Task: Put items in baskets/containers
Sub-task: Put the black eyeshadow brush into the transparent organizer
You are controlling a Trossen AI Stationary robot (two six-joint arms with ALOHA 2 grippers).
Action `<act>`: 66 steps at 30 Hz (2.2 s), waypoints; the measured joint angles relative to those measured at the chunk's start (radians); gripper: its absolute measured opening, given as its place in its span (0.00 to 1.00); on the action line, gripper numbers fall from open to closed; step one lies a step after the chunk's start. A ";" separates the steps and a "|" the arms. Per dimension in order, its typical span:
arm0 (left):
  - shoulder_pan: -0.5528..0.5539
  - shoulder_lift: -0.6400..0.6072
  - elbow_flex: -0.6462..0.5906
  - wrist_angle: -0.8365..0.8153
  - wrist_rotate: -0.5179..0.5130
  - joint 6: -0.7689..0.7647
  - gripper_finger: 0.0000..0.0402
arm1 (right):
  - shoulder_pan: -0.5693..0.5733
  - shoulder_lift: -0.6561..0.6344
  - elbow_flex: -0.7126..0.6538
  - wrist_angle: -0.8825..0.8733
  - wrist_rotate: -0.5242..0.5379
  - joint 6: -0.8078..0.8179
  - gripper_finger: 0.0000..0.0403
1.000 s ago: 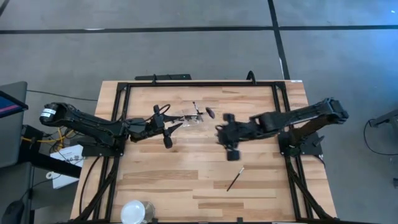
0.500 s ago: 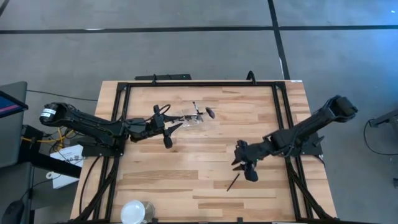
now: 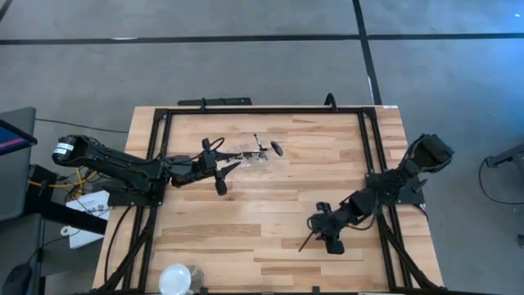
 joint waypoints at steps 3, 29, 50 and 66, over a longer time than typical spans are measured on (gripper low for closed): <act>0.000 0.000 0.000 0.001 0.000 0.000 0.33 | 0.004 0.024 0.001 0.016 0.028 -0.016 0.27; 0.002 0.000 0.000 0.002 0.000 0.001 0.33 | 0.000 0.055 0.001 -0.028 0.145 -0.269 0.21; -0.005 0.213 0.001 0.010 0.358 -0.293 0.33 | -0.164 0.468 0.010 0.889 0.298 -0.305 0.06; -0.066 0.645 0.015 0.349 0.372 -0.306 0.35 | -0.228 0.522 0.060 0.901 0.243 -0.366 0.21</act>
